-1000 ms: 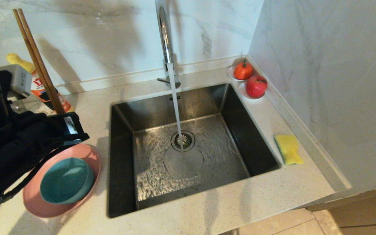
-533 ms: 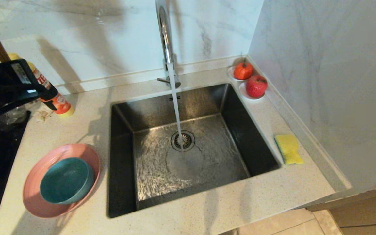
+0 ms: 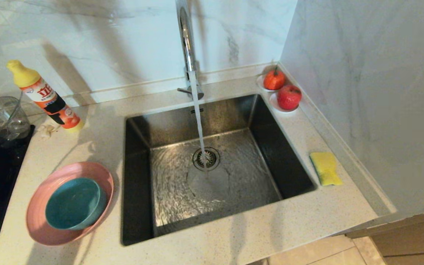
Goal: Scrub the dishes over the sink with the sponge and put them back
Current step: Place the chopsticks on the glass basin
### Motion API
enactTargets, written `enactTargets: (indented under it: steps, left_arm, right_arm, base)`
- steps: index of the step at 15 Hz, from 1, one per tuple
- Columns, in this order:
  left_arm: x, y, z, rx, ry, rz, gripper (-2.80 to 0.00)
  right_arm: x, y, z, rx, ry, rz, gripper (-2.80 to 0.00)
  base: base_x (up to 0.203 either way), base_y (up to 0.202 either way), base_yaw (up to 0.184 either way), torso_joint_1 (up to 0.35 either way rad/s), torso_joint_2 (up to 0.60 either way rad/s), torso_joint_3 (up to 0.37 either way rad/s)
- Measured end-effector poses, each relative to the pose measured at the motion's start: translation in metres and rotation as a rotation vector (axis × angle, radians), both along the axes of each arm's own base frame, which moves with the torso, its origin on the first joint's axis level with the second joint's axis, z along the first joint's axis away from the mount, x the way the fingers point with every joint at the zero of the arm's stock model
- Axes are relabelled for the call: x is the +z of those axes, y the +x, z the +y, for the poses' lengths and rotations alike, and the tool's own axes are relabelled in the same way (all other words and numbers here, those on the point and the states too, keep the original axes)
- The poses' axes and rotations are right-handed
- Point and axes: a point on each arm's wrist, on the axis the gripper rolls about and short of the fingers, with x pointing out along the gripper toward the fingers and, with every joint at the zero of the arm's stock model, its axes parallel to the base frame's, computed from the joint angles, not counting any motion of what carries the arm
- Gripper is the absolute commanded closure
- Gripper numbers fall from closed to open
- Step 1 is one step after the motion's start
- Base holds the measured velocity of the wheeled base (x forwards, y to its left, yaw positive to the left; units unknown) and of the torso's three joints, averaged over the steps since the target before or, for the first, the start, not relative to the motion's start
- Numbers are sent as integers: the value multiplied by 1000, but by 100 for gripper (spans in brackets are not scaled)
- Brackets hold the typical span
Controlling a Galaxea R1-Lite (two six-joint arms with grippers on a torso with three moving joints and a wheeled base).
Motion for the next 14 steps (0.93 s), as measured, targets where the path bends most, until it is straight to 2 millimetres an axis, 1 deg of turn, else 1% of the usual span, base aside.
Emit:
enactTargets:
  steps: [2,4,8,10,11,14]
  left_arm:
    - [5,-1,18,21,7,-9,0]
    - [8,-4,45,60,12,-6,0]
    - [8,-23,97,104,31,1,0]
    - [3,-33,119,118,45,4,0]
    - [-3,-34,130,121,51,7,0]
    - [-16,-27,153,154,47,21,0]
  right_arm:
    - [0,0,0,0,0,0,0]
    - [0,0,0,0,0,0,0]
    - [0,0,0,0,0,0,0]
    - [0,0,0,0,0,0,0]
    - [0,0,0,0,0,0,0]
    - [0,0,0,0,0,1,0]
  base:
    - [0,0,0,0,0,0]
    - [0,0,0,0,0,0]
    - [0,0,0,0,0,0]
    - [0,0,0,0,0,0]
    - [0,0,0,0,0,0]
    - [0,0,0,0,0,0]
